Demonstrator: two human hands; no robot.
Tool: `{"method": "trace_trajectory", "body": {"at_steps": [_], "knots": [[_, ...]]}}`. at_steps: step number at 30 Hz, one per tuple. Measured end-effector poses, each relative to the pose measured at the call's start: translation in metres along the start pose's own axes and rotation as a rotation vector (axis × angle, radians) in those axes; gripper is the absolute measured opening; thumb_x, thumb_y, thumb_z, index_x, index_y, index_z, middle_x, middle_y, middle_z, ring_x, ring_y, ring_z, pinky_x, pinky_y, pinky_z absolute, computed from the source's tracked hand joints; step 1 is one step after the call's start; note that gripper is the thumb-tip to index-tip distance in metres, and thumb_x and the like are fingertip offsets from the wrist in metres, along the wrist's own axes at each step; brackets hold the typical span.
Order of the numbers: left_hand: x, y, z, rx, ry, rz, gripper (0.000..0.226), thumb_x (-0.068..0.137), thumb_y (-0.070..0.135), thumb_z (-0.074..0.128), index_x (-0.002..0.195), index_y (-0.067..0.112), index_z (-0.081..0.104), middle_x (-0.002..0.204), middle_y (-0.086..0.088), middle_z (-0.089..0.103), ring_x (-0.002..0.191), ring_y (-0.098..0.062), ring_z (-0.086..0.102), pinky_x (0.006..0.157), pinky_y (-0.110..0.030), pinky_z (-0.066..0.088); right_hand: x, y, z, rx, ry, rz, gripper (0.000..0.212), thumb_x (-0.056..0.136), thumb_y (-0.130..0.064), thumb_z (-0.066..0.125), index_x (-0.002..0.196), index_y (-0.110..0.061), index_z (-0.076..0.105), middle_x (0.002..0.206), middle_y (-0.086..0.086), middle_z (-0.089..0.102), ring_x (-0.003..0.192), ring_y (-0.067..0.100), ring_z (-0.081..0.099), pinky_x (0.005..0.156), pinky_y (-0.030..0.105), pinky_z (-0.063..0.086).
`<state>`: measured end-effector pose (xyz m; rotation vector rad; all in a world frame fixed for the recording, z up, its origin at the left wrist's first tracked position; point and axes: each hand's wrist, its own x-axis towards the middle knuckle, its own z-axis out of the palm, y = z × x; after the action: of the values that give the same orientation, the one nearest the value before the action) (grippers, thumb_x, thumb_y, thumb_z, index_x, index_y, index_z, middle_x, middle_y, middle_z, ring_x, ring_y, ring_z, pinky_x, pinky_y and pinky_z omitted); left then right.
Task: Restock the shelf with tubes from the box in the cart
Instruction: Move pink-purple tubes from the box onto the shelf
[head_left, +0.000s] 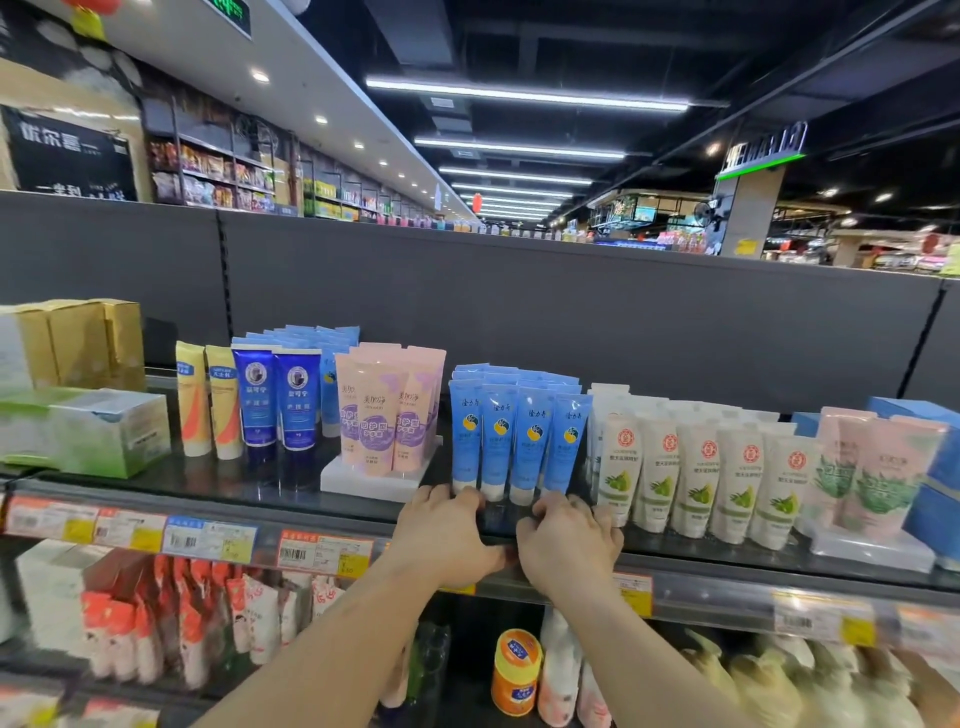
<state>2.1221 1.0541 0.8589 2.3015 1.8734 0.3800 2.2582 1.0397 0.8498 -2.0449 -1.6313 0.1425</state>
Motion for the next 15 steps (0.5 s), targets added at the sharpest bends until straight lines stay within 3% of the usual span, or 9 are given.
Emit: {"method": "trace_trajectory", "body": {"at_steps": [15], "knots": [[-0.011,-0.001,-0.004,-0.045,0.001,-0.031,0.07,0.077,0.063,0.058,0.134,0.025,0.044,0.139,0.0,0.047,0.129,-0.02,0.039,0.107,-0.037,0.038,-0.015,0.007,-0.001,0.026,0.057,-0.062,0.028,0.096,-0.038,0.043,0.12,-0.029,0.055,0.129,-0.006,0.054,0.123,0.02,0.037,0.103,0.04,0.03]]}}
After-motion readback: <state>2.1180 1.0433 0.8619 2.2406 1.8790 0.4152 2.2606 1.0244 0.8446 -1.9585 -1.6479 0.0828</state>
